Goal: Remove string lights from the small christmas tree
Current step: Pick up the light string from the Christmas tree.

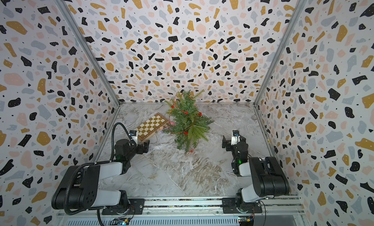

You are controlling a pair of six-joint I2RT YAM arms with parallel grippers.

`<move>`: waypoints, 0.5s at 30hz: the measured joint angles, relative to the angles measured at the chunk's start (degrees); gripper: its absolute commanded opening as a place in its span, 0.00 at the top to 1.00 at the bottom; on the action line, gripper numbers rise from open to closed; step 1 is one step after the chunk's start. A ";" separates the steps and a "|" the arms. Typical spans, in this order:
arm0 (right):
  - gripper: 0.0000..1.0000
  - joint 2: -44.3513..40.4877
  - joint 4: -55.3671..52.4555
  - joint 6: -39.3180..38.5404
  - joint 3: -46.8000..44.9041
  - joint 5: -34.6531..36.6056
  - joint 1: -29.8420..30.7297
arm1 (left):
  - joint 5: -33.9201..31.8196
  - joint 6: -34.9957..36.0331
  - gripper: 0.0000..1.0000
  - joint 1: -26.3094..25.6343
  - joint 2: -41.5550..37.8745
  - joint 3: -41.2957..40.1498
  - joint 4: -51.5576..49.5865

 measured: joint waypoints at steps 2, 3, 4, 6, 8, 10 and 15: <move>0.01 0.00 0.04 -0.09 0.00 0.09 0.09 | 0.00 0.02 0.03 -0.02 -0.17 0.04 -0.04; 0.01 -0.02 0.09 -0.20 0.00 0.11 0.17 | -0.07 0.07 0.05 -0.17 -0.50 0.24 -0.87; 0.01 -0.24 -0.07 -0.39 0.00 0.37 0.48 | -0.33 0.02 0.08 -0.46 -1.64 1.38 -4.07; 0.01 -1.95 -2.05 -0.66 0.13 1.09 1.44 | -1.27 -0.31 0.10 -1.16 -4.52 5.18 -11.80; 0.01 -5.22 -7.43 -0.33 1.75 2.32 2.23 | -2.32 -1.46 0.12 -1.84 -8.74 9.18 -17.09; 0.01 -7.82 -13.38 1.25 5.18 3.91 2.64 | -3.30 -3.43 0.12 -2.45 -13.64 11.19 -19.98; 0.01 -15.78 -26.84 8.09 12.55 5.92 2.25 | -3.28 -10.88 0.14 -2.89 -24.46 13.18 -27.87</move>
